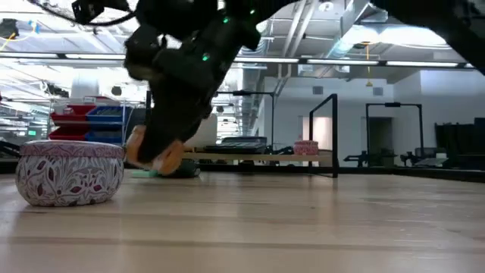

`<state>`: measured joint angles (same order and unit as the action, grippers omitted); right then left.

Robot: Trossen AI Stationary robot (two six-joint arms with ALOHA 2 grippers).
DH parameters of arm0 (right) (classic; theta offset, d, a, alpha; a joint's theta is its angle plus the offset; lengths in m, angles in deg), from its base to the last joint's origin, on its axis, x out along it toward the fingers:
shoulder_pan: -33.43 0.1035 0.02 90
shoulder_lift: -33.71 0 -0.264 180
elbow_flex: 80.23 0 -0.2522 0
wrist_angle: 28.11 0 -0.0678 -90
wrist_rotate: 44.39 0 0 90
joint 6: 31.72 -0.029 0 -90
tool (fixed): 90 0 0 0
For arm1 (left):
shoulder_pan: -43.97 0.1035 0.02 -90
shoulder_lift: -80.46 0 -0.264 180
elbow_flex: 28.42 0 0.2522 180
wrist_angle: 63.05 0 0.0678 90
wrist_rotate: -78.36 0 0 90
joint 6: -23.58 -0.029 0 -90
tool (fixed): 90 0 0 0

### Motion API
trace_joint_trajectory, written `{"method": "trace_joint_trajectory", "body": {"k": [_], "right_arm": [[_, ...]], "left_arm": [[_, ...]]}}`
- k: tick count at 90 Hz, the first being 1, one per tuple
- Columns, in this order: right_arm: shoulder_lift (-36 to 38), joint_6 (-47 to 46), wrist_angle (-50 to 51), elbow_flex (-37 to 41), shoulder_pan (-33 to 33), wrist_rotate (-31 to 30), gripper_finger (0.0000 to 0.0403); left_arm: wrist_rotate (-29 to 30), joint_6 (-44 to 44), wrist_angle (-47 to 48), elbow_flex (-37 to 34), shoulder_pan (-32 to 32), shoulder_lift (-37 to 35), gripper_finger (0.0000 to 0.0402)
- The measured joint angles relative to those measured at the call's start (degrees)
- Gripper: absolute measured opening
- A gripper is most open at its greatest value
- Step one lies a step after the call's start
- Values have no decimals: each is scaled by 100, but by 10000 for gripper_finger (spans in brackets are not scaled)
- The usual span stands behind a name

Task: Stock shelves
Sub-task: Remove the yellow scented candle from the shelf, then remove the pink scented candle from the shelf

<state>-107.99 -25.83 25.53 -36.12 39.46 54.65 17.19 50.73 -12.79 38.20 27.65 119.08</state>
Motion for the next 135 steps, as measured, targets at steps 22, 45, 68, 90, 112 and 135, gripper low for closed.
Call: {"method": "trace_joint_trajectory", "body": {"k": [22, 45, 68, 90, 112, 135], "right_arm": [[-392, -538, -154, -320, 10, 180, 350], [-329, -543, -804, -317, 32, 180, 380], [350, -541, -362, -320, -165, 156, 379], [1173, -454, 1427, -316, -738, -464, 369], [2371, -284, 2563, -317, -1460, -1540, 344], [3601, -618, 3017, -324, -2631, -2106, 327]], "left_arm": [[115, 60, 2, 0, 0, -1, 0], [154, 70, 1, 0, 0, -1, 0], [313, 93, 1, 0, 0, -1, 0], [975, 99, -62, 0, 4, -6, 0], [1171, -102, -567, 0, 2, 79, 0], [1106, -272, -876, -2, 2, 409, 0]]}}
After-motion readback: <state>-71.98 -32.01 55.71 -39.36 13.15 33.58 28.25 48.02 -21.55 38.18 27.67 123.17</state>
